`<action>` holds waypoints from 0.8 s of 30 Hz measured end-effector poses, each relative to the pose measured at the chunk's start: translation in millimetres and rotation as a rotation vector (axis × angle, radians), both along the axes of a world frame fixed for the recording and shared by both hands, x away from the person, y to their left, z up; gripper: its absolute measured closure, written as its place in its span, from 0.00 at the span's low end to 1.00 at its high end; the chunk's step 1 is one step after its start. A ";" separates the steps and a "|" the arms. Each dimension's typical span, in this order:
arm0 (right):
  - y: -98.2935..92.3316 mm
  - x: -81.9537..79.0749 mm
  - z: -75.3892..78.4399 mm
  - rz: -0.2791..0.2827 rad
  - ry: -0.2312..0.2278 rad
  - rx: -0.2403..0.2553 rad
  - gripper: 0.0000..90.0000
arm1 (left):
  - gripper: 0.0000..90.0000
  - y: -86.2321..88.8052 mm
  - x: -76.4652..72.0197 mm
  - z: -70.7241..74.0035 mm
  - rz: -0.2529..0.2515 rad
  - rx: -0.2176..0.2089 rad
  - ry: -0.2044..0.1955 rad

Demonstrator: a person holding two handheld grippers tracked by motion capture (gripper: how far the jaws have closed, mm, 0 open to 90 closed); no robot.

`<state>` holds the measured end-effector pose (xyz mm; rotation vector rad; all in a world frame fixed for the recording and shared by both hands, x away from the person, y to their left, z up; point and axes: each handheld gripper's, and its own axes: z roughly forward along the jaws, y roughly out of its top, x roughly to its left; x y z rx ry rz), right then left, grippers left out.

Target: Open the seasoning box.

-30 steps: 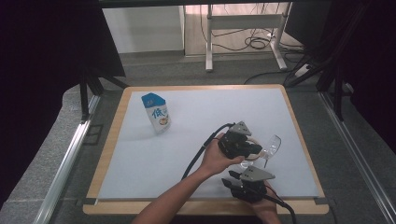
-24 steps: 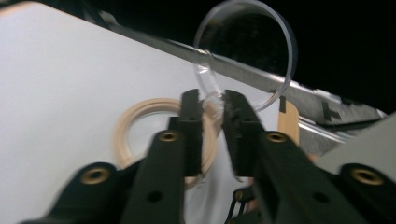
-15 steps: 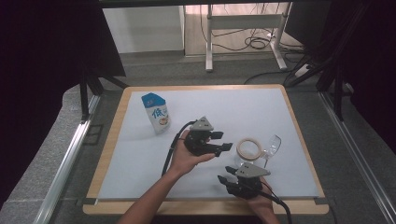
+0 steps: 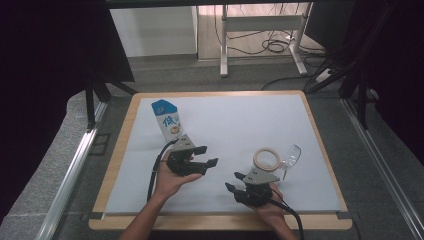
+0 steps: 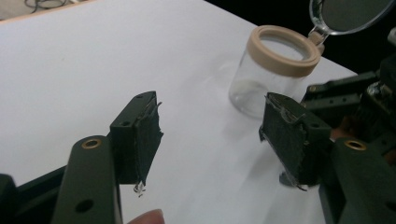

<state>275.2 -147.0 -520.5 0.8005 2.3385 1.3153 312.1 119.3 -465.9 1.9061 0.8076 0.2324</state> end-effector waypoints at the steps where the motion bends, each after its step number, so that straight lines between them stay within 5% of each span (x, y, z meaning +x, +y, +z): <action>1: 1.7 1.5 0.0 -0.010 0.001 -0.001 0.55 | 0.41 3.8 -1.1 -2.3 0.005 0.003 0.001; 11: 25.2 19.8 1.5 -0.029 0.011 0.011 0.52 | 0.40 32.7 -7.5 -18.7 0.061 0.007 0.019; 24: 31.0 16.5 -3.8 -0.040 0.018 0.009 0.52 | 0.41 52.0 -8.0 -19.3 0.103 -0.009 0.018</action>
